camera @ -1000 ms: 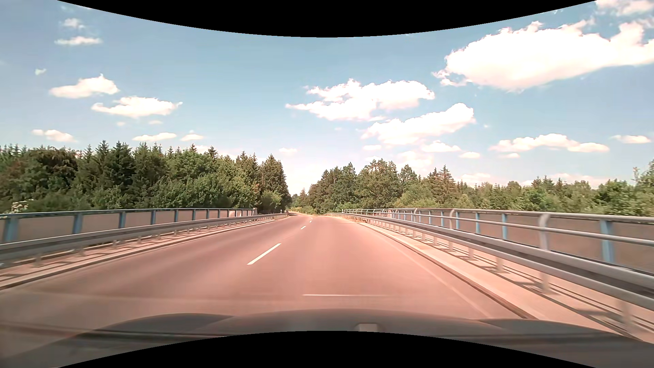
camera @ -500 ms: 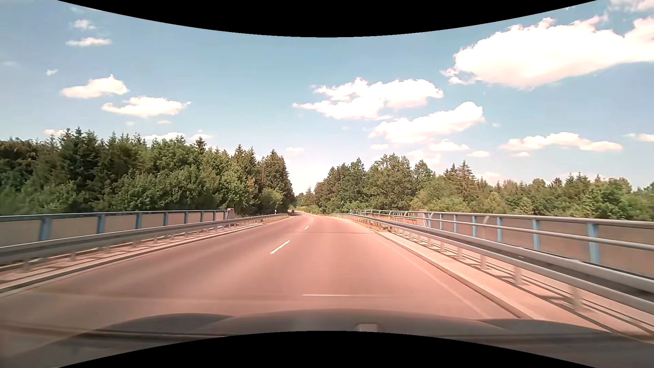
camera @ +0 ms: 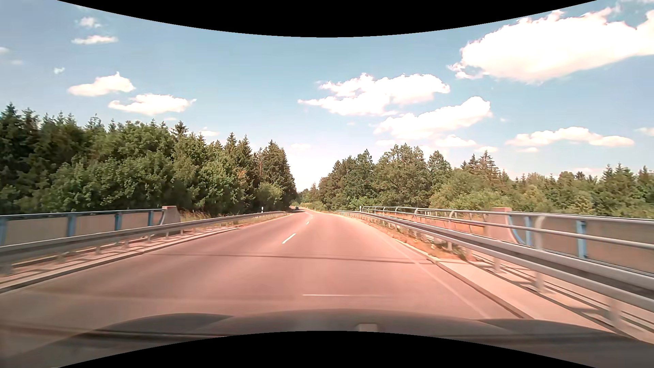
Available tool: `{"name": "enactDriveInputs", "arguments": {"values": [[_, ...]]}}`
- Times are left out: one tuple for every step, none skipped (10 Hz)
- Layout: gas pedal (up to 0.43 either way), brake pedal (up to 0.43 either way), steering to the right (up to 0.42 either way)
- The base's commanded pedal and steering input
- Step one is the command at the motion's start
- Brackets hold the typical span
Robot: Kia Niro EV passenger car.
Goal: Follow the waypoints while adhering to traffic rules and regulations
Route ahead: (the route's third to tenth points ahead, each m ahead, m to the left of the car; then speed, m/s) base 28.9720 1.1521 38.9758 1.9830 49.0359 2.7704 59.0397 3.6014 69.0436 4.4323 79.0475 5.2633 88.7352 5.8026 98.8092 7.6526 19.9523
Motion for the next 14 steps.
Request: {"name": "enactDriveInputs", "arguments": {"values": [[0.24, 0.0, -0.019], [0.24, 0.0, -0.018], [0.24, 0.0, -0.017], [0.24, 0.0, -0.015], [0.24, 0.0, -0.014], [0.24, 0.0, -0.012], [0.24, 0.0, -0.012], [0.24, 0.0, -0.011], [0.24, 0.0, -0.011], [0.24, 0.0, -0.012], [0.24, 0.0, -0.012], [0.24, 0.0, -0.011], [0.24, 0.0, -0.011], [0.24, 0.0, -0.012]]}}
